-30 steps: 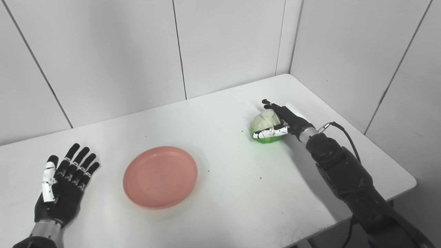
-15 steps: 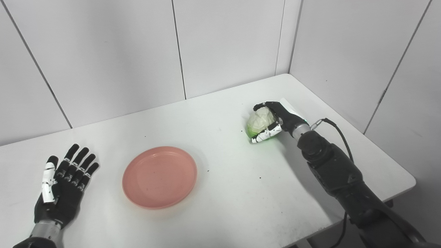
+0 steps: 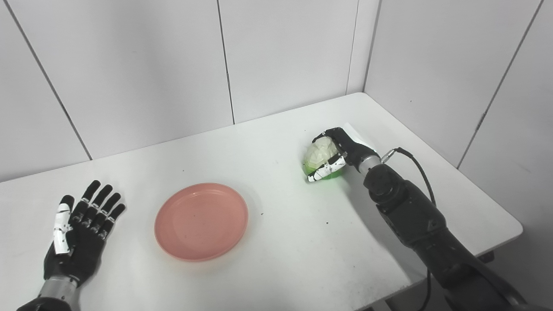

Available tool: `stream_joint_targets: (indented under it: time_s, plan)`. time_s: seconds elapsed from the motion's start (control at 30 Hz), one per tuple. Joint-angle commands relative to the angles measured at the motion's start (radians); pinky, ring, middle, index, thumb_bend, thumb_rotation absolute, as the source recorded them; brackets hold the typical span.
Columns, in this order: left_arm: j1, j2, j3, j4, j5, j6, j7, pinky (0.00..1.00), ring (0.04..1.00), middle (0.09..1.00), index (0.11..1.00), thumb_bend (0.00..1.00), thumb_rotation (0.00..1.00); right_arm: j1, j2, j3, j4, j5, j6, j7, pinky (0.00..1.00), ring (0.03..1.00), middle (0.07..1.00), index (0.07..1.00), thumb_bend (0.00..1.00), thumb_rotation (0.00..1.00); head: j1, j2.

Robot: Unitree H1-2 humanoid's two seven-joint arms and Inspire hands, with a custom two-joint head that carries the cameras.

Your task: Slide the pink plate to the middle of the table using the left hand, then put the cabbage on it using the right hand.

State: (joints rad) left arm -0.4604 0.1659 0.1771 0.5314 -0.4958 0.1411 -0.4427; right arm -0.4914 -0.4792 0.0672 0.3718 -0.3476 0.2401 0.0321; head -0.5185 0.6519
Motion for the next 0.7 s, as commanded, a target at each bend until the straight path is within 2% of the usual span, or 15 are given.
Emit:
stream_joint_targets:
  time_s: [0.0, 0.27, 0.4, 0.67]
  plan:
    - [0.023, 0.001, -0.007, 0.012, 0.022, 0.033, 0.021, 0.93, 0.928, 0.936, 0.925, 0.45, 1.00, 0.002, 0.002, -0.009, -0.011, 0.007, 0.019, 0.004, 0.37, 0.433, 0.462, 0.518, 0.52, 0.00, 0.006, -0.001]
    - [0.030, -0.008, -0.010, -0.010, 0.023, 0.040, 0.032, 0.93, 0.924, 0.933, 0.923, 0.45, 1.00, 0.012, -0.001, -0.021, -0.091, -0.015, 0.030, -0.018, 0.37, 0.432, 0.462, 0.516, 0.53, 0.00, 0.019, -0.002]
    - [0.030, -0.012, -0.014, -0.011, 0.026, 0.035, 0.031, 0.95, 0.931, 0.942, 0.934, 0.45, 1.00, 0.016, 0.003, -0.043, -0.154, 0.018, 0.018, -0.004, 0.37, 0.434, 0.460, 0.520, 0.52, 0.00, 0.031, -0.004]
    - [0.039, -0.030, -0.026, -0.030, 0.043, 0.025, 0.053, 0.91, 0.917, 0.927, 0.920, 0.47, 1.00, 0.001, 0.012, -0.036, -0.311, 0.001, 0.070, 0.027, 0.36, 0.434, 0.461, 0.521, 0.52, 0.00, 0.064, -0.011]
